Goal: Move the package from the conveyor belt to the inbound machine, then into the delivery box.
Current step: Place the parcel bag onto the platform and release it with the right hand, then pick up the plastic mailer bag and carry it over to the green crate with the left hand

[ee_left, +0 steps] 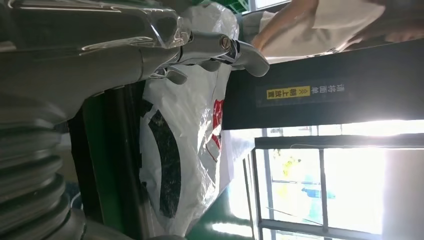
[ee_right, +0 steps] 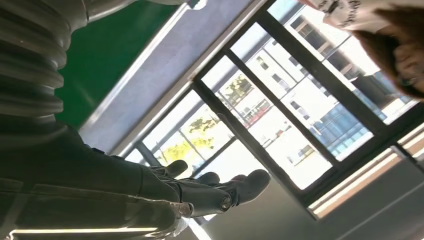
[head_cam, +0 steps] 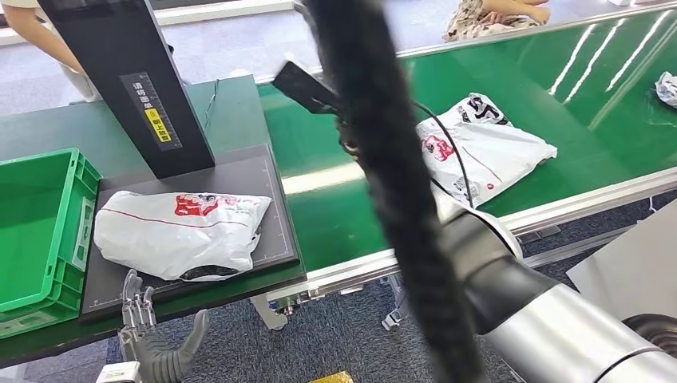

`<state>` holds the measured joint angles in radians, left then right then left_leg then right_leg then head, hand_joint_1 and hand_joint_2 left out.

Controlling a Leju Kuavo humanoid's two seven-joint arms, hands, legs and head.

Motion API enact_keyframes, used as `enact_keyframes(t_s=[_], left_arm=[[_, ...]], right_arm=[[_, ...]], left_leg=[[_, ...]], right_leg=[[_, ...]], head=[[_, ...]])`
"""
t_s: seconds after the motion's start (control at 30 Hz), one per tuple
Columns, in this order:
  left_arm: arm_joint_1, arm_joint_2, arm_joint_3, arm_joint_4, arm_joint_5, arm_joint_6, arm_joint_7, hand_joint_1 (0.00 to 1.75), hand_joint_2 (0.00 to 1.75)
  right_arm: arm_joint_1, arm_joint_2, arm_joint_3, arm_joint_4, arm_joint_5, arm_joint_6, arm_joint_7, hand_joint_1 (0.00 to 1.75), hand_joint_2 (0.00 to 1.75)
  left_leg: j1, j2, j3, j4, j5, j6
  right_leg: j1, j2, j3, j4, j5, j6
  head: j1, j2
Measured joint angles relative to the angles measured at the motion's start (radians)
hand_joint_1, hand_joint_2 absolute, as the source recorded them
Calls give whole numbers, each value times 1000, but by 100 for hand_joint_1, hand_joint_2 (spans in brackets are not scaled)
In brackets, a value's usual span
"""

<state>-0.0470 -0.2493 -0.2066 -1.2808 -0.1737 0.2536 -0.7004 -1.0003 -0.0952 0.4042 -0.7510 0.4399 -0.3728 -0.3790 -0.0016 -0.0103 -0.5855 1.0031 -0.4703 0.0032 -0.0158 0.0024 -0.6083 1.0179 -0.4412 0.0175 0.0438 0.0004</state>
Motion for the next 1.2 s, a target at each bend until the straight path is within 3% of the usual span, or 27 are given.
enact_keyframes(t_s=[0.13, 0.27, 0.47, 0.57, 0.7, 0.8, 1.0, 1.2], left_arm=[[-24, 27, 18, 2, -16, -8, 0, 0, 175], [-42, 49, 33, 6, -17, -12, 0, 0, 175], [-48, 61, 36, 8, -21, -8, 0, 0, 175], [-52, 72, 36, 8, -9, -5, 0, 0, 175], [-62, 88, 36, 11, 0, -9, 0, 0, 175], [-76, 95, 37, 22, 0, -16, 0, 0, 175], [-130, 104, 40, 81, -29, -40, 0, 0, 175], [-302, 113, 48, 233, -134, -69, 35, 0, 175]], right_arm=[[266, -84, -103, -130, -3, -34, -107, 0, 175], [486, -121, -184, -255, 1, -52, -125, 0, 175], [591, -149, -229, -354, 13, -50, -101, 0, 175], [706, -149, -250, -438, 18, -81, -118, 0, 175], [933, -98, -257, -582, 59, -168, -165, 0, 175], [1043, -49, -253, -655, 71, -209, -171, 0, 175], [1146, 21, -222, -731, 68, -266, -176, 0, 175], [1181, 105, -181, -754, 78, -271, -184, 0, 175]], left_leg=[[1, -2, 0, 0, -1, 1], [2, -1, -3, -1, -1, 1], [2, 2, -2, -1, -1, 0], [2, -4, -1, -1, -1, 0], [2, -5, -3, -2, -3, -1], [2, -2, -3, -2, -4, -2], [2, -2, -1, -2, -3, -1], [2, 0, 0, -2, -1, -1]], right_leg=[[2, -2, 2, -1, -1, 1], [2, -2, 0, -1, -1, 1], [2, 1, -1, -1, -1, 1], [2, -4, 1, -1, -4, 1], [2, -5, 1, -1, -6, 0], [3, -4, 0, -1, -7, -1], [3, -3, 1, -1, -7, -2], [3, -2, 1, -1, -4, -3]], head=[[0, 0], [0, 0], [0, 0], [0, 0], [0, 0], [0, 0], [0, 0], [0, 0]])
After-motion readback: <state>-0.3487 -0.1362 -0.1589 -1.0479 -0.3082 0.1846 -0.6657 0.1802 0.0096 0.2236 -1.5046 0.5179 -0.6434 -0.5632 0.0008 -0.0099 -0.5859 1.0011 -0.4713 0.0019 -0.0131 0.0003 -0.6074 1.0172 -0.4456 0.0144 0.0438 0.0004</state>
